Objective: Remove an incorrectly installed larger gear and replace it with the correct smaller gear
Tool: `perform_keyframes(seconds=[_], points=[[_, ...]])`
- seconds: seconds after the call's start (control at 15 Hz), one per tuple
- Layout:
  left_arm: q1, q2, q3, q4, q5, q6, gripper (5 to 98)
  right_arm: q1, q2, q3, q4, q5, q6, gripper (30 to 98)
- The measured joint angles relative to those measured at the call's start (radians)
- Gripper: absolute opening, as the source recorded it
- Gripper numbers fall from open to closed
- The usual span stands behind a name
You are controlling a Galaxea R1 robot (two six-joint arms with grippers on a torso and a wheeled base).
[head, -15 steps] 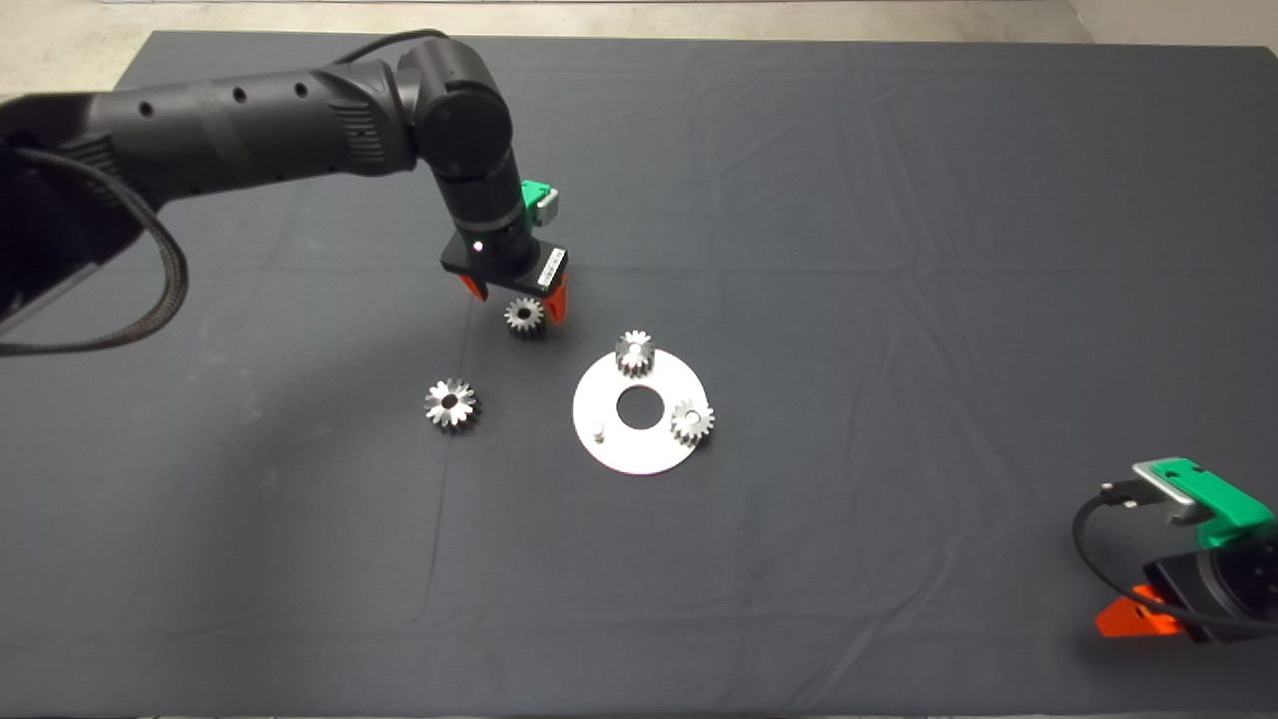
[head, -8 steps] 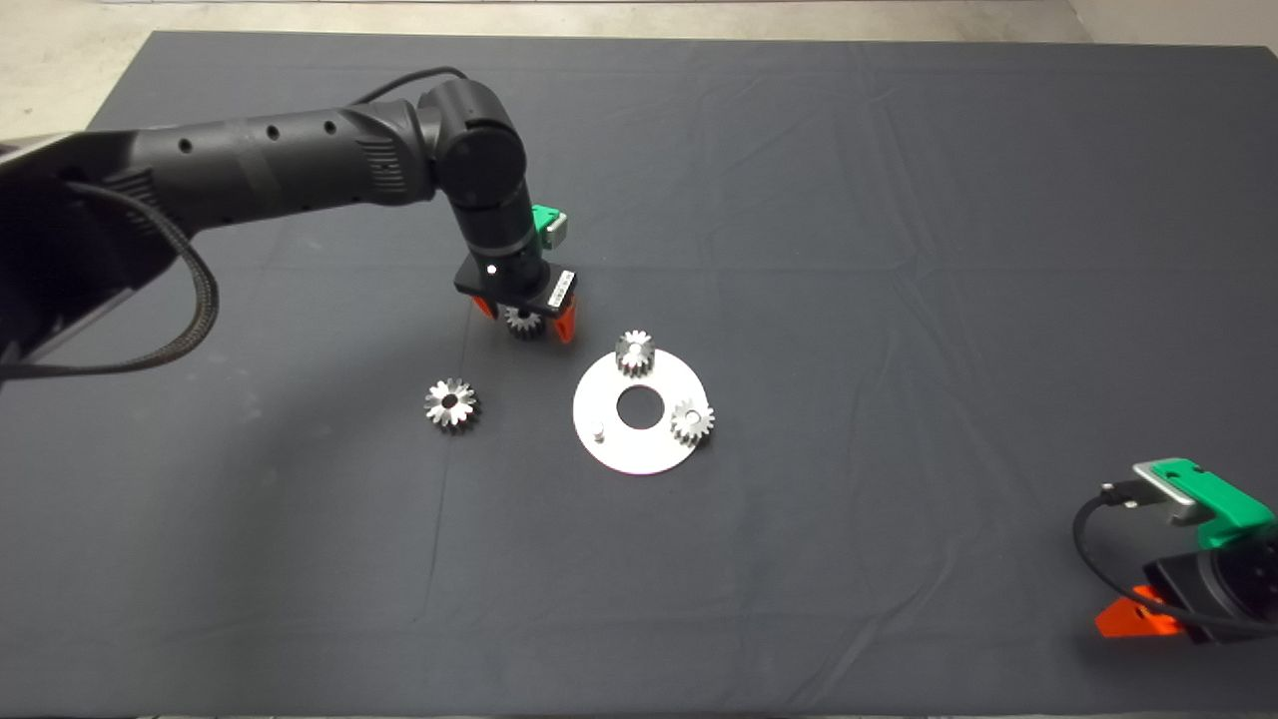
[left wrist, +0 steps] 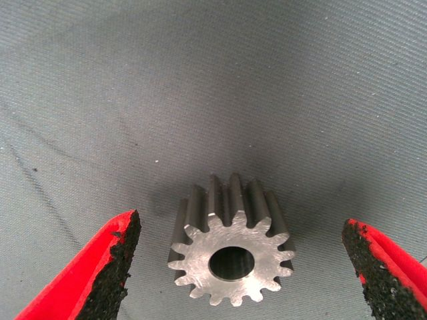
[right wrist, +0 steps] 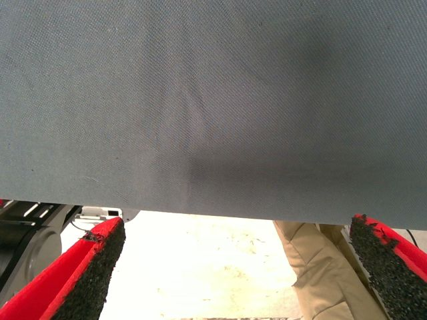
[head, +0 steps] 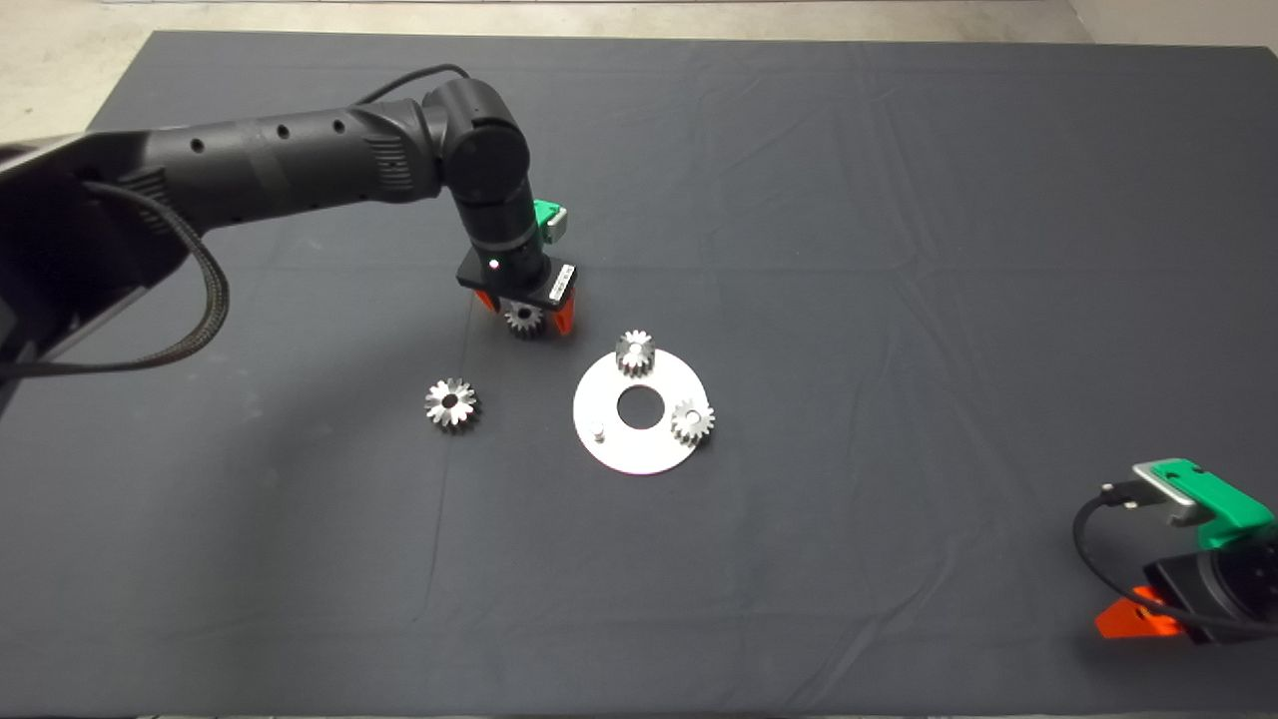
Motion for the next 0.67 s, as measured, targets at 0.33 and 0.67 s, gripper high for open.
perform_keyframes(seconds=[0.33,0.67], points=[[0.0,-0.003,-0.006,0.003,0.002,0.023,61.3,0.0,0.007,0.0,0.0,0.0,0.0,88.8],[0.0,-0.003,-0.017,0.007,0.019,0.026,54.6,0.0,0.013,0.0,0.0,0.0,0.002,88.8]])
